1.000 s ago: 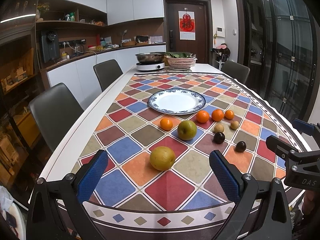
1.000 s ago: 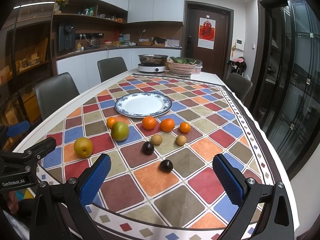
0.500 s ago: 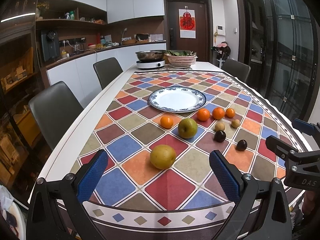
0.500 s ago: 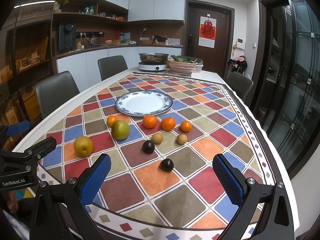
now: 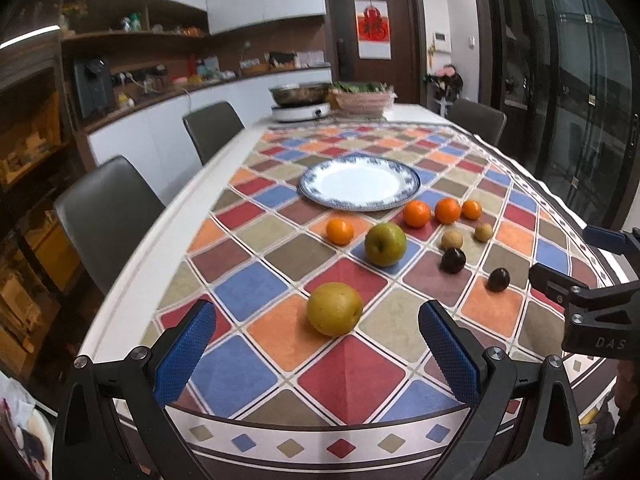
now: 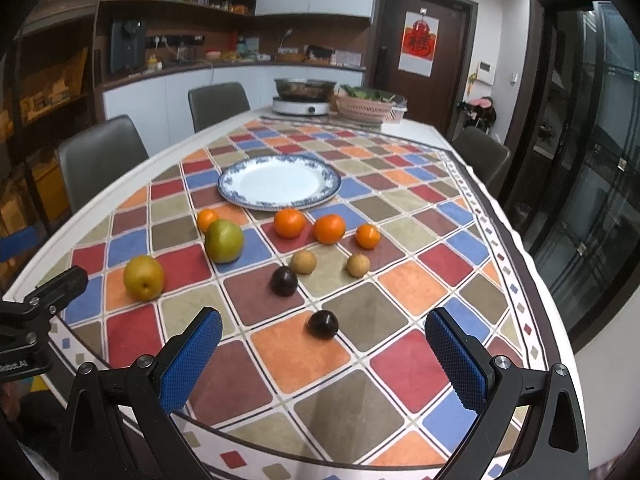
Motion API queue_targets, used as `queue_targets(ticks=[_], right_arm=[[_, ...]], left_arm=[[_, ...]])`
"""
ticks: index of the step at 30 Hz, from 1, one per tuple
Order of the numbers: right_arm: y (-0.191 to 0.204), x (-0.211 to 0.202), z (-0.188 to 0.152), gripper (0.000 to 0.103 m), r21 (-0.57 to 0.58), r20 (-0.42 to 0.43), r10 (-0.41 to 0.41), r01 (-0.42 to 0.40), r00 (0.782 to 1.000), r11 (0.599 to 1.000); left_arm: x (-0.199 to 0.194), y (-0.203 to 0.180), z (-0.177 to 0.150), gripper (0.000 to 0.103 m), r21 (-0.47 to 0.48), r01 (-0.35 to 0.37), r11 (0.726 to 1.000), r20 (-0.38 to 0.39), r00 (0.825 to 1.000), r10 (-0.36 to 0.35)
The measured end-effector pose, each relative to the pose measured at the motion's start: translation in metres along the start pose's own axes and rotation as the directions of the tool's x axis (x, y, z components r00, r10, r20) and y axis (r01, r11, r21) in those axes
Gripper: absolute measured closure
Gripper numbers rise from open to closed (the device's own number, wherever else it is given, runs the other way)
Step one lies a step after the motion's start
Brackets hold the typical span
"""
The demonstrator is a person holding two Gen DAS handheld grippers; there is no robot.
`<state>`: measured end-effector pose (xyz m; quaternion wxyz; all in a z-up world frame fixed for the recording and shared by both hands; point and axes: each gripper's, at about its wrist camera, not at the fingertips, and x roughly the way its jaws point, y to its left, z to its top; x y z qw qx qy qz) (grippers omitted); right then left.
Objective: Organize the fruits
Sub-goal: 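Grasp the large yellow pear with the left tool while the right tool grasps a dark plum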
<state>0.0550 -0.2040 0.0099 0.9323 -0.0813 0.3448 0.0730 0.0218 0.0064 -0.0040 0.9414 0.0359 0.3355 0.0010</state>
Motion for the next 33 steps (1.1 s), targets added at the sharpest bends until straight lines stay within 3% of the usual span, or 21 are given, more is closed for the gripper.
queue_targets(ticks=[10,21,27,33], right_arm=[[0.002,0.050,0.007,0.002,-0.008,-0.139,0.007,-0.008,0.990,1.000],[-0.012,0.100,0.005,0.022,0.097,-0.286,0.038,-0.011,0.957,0.995],[-0.010,0.113,0.005,0.032,0.102,-0.336,0.044,-0.010,0.941,0.995],[-0.010,0.122,0.002,0.041,0.097,-0.372,0.038,-0.001,0.927,0.995]], left_arm=[[0.044,0.005,0.005,0.004,-0.004,0.072,0.997,-0.116,0.991,-0.072],[0.084,0.001,0.010,0.016,-0.008,0.144,0.990,-0.239,0.961,-0.142],[0.099,0.000,0.013,0.019,0.029,0.138,0.990,-0.281,0.952,-0.124],[0.114,0.003,0.007,0.032,0.004,0.154,0.988,-0.331,0.933,-0.144]])
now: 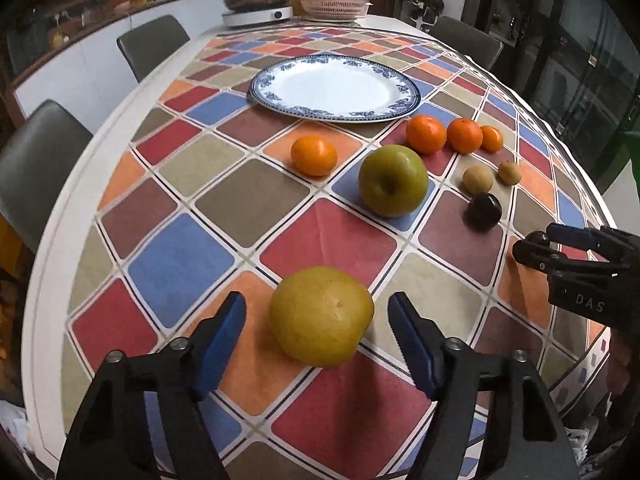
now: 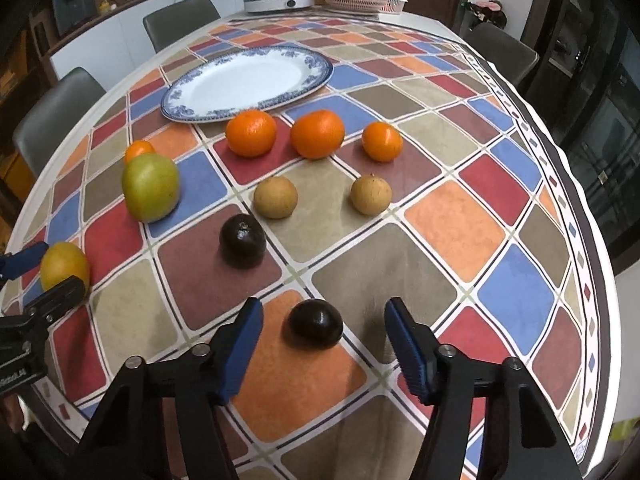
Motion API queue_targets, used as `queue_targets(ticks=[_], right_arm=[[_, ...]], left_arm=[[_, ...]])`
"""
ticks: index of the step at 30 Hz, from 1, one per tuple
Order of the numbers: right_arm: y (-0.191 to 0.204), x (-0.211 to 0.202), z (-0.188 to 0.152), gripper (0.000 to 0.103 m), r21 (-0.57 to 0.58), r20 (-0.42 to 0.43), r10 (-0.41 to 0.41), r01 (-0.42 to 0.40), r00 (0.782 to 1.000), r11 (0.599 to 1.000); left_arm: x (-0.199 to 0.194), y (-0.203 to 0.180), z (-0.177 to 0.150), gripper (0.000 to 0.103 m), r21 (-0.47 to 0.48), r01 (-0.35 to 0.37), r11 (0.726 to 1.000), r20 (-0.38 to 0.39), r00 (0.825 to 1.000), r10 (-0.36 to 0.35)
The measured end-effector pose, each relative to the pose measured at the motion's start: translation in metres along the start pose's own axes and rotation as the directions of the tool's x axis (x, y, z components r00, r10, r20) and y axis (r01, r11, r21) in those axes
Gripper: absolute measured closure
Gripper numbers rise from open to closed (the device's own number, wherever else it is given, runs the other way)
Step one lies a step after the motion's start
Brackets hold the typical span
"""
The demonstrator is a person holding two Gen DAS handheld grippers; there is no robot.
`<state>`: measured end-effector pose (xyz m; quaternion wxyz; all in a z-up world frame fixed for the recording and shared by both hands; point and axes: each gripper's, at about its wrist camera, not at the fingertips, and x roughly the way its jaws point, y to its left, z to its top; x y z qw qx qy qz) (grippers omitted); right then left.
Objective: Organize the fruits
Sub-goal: 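Grasp the large yellow pear with the left tool while the right tool grasps a dark plum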
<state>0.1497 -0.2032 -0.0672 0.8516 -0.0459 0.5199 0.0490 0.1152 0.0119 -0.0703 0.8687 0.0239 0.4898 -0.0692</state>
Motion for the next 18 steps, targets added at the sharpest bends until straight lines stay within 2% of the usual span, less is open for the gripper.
queue_targets(ticks=[1,4,6,8,10,14,18], right_arm=[[-0.0002,0.0009,0.0002,0.043,0.000,-0.003,0.000,0.000,1.000,1.000],[-0.0002,0.0033,0.0005,0.046,-0.005,-0.011,-0.005,0.005,1.000,1.000],[-0.0012,0.0038,0.0005,0.050,-0.003,-0.009,0.002,-0.002,1.000,1.000],[0.0003,0.0025,0.0005,0.058,-0.017,0.000,-0.006,0.006,1.000,1.000],[0.0009,0.0021,0.0002,0.061,-0.024,0.001,-0.006,0.006,1.000,1.000],[0.0013,0.0017,-0.0001,0.074,-0.025,0.004,0.021,-0.021,1.000,0.999],[0.0019,0.0021,0.0003,0.075,-0.027,0.008,0.030,-0.030,1.000,0.999]], left_arm=[[0.0011,0.0000,-0.0002,0.032,0.000,-0.003,1.000,0.000,1.000,0.003],[0.0057,0.0014,0.0000,0.044,-0.008,-0.015,1.000,-0.011,1.000,0.015],[0.0079,0.0024,-0.0008,0.050,-0.018,0.006,1.000,-0.024,1.000,-0.007],[0.0100,0.0029,-0.0011,0.053,-0.026,0.018,1.000,-0.033,0.999,-0.019],[0.0098,0.0018,-0.0015,0.053,-0.024,0.017,1.000,-0.033,0.999,-0.018],[0.0095,0.0010,-0.0016,0.053,-0.024,0.012,1.000,-0.028,1.000,-0.012],[0.0099,0.0005,-0.0012,0.053,-0.021,0.008,1.000,-0.023,1.000,-0.009]])
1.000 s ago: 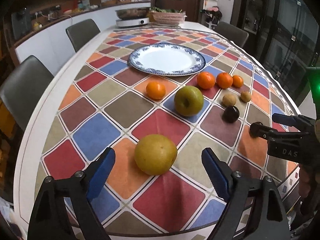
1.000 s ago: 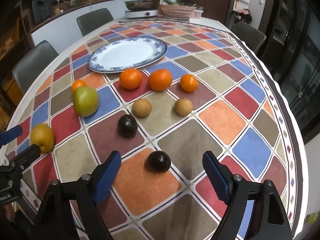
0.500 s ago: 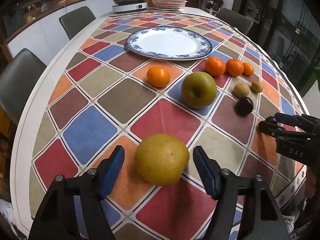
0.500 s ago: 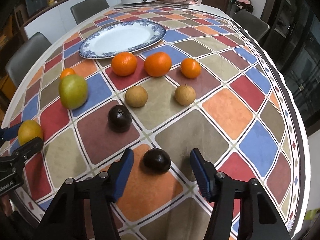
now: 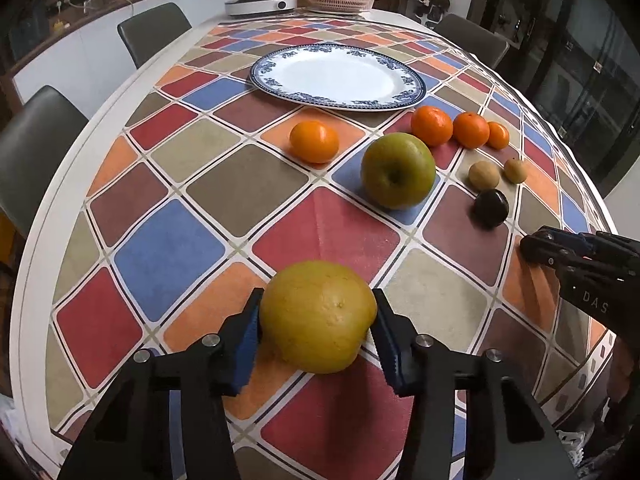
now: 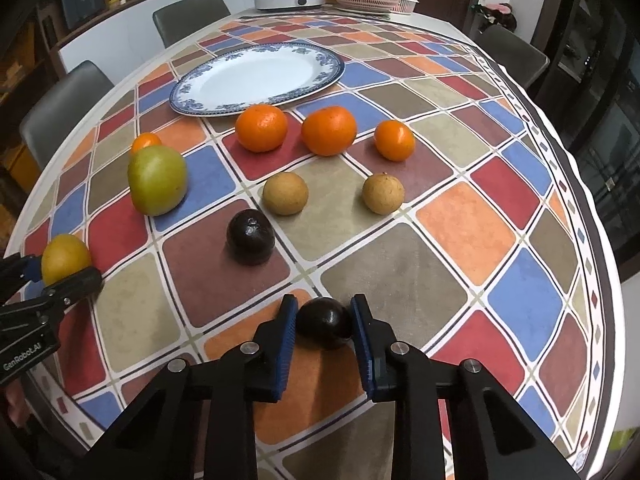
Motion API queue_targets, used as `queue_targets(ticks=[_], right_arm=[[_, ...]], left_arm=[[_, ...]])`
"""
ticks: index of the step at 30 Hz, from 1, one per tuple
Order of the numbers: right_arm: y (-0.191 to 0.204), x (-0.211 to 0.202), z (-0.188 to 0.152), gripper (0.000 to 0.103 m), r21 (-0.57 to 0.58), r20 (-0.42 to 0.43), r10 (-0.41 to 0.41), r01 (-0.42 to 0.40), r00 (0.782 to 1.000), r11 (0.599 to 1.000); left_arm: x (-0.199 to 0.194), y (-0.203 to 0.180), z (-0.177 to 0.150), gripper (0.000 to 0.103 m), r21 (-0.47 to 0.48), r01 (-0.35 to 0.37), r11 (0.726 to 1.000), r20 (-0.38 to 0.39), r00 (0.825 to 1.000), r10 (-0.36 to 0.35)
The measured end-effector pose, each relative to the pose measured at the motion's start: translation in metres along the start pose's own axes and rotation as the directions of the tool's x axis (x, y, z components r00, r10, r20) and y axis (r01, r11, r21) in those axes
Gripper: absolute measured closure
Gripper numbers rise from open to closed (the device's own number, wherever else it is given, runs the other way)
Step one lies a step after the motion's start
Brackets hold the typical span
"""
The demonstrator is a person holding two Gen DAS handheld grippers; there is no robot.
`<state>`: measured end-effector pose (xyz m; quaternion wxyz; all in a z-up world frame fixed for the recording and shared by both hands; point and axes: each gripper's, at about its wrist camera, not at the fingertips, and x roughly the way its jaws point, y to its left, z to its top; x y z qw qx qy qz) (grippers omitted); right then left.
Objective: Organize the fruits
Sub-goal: 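Grasp the large yellow pear with the left tool while the right tool grasps a dark plum, then carry the pear in the left tool while the right tool carries the plum over the plate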
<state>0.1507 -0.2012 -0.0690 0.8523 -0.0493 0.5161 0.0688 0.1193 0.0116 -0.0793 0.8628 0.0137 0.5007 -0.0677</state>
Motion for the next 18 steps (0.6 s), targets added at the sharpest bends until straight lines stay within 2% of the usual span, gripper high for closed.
queue_targets(ticks=[10,18], right_arm=[[0.001,-0.007,0.001,0.076,-0.008,0.030,0.024,-0.024,0.999,1.000],[0.011,-0.022,0.009,0.076,-0.073,0.091,0.048,-0.042,0.995,0.996]], left_arm=[[-0.005,-0.003,0.000,0.053,0.003,0.029,1.000,0.012,1.000,-0.029],[-0.021,-0.005,0.008,0.053,0.009,0.043,0.999,0.064,0.997,-0.043]])
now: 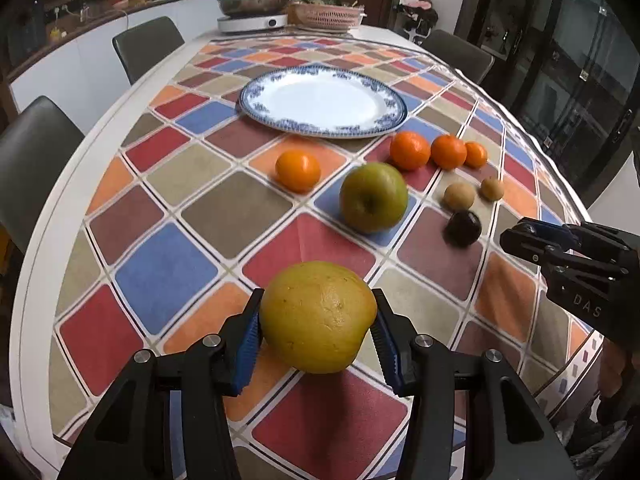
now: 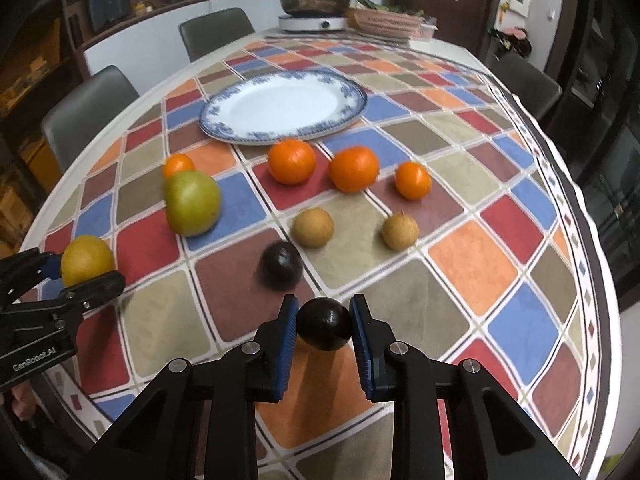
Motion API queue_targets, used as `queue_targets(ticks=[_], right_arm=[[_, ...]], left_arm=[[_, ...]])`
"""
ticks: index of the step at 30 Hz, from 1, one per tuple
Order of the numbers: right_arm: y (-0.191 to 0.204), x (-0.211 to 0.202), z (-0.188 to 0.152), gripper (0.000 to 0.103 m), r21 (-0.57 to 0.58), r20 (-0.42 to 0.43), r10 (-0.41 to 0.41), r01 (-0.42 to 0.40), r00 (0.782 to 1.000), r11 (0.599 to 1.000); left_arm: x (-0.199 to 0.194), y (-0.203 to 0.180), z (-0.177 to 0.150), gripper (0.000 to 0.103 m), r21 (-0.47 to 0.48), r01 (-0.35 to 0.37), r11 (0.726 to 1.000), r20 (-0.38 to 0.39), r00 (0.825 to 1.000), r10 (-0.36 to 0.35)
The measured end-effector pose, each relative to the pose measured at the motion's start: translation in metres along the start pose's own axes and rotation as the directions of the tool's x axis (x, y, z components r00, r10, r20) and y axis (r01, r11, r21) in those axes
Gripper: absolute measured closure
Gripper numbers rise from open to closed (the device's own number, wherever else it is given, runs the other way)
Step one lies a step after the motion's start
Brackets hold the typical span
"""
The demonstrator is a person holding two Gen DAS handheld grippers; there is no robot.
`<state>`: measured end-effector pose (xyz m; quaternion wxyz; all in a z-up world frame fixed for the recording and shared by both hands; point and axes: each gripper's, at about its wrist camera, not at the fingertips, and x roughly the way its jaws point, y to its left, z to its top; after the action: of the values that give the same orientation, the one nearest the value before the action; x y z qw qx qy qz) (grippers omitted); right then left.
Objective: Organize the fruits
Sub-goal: 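Carry the pear in the left tool while the right tool carries the plum over the plate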
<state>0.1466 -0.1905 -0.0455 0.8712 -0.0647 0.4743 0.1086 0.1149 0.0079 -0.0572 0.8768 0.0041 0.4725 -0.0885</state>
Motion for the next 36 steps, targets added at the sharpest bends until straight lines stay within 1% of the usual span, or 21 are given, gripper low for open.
queue_targets(ticks=[4,7,11,17,28,36], right_arm=[[0.002,-0.009,0.009,0.076,-0.026,0.037,0.019,-0.019,0.999,0.999],[0.003,-0.014,0.019,0.076,-0.027,0.051,0.055,-0.053,0.997,0.998],[0.003,-0.022,0.032,0.076,-0.023,0.079,0.109,-0.107,0.991,0.994],[0.002,-0.028,0.053,0.076,-0.036,0.118,0.151,-0.148,0.981,0.988],[-0.005,-0.025,0.097,0.076,-0.061,0.166,0.186,-0.178,0.968,0.982],[-0.007,-0.008,0.130,0.076,-0.103,0.166,0.194,-0.178,0.967,0.979]], left_arm=[[-0.009,-0.002,0.008,0.053,0.013,-0.003,1.000,0.036,0.999,0.002],[-0.017,-0.005,0.018,0.053,0.025,-0.001,1.000,0.065,0.998,0.000],[-0.026,-0.007,0.032,0.053,0.038,-0.001,0.999,0.101,0.995,-0.003],[-0.031,-0.008,0.055,0.053,0.050,0.000,0.999,0.144,0.990,-0.007],[-0.023,-0.007,0.096,0.053,0.085,0.009,0.996,0.188,0.982,-0.025],[-0.006,0.002,0.131,0.053,0.105,0.008,0.994,0.216,0.976,-0.031]])
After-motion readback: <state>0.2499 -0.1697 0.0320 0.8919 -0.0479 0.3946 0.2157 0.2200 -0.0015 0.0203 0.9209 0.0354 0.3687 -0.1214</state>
